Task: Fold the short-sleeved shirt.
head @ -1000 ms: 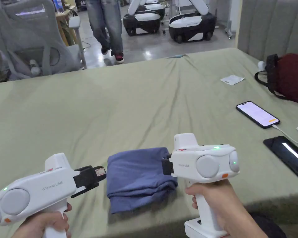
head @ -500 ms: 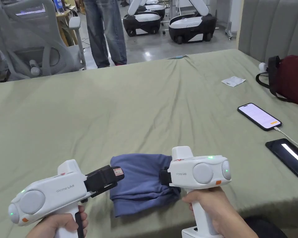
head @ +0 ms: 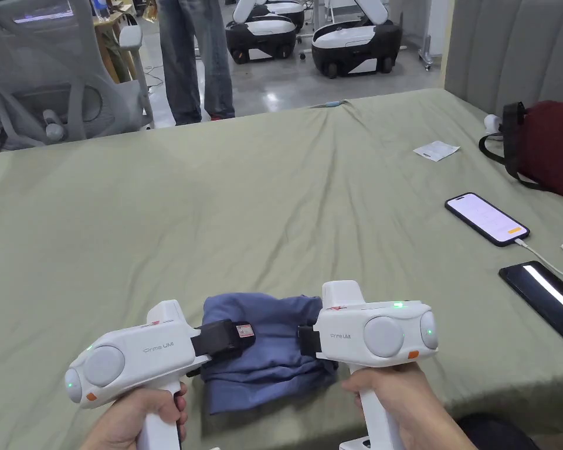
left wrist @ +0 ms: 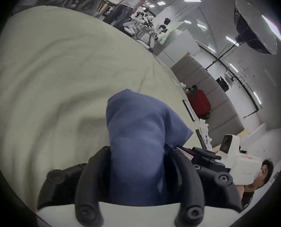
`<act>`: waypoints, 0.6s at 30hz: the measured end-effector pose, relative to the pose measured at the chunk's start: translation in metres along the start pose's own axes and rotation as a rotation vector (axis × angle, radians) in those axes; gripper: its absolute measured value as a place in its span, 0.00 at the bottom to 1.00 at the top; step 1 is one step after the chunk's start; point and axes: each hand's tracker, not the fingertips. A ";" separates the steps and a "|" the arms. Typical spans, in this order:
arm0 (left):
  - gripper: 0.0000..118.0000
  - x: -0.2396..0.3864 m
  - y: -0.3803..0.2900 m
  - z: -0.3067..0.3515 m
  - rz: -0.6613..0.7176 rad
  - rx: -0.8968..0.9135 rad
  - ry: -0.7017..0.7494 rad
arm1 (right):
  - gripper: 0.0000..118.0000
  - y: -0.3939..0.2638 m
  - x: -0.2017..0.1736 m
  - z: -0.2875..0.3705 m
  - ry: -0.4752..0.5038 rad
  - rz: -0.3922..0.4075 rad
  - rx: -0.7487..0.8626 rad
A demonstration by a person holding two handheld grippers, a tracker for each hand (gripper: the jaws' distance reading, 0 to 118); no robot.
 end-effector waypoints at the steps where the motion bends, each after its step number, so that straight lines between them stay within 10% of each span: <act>1: 0.37 -0.001 0.001 0.001 -0.003 -0.005 -0.004 | 0.00 0.002 -0.004 0.001 -0.010 0.004 -0.006; 18: 0.36 -0.149 0.086 0.148 -0.059 0.003 0.112 | 0.00 0.060 -0.131 0.010 -0.285 0.326 0.402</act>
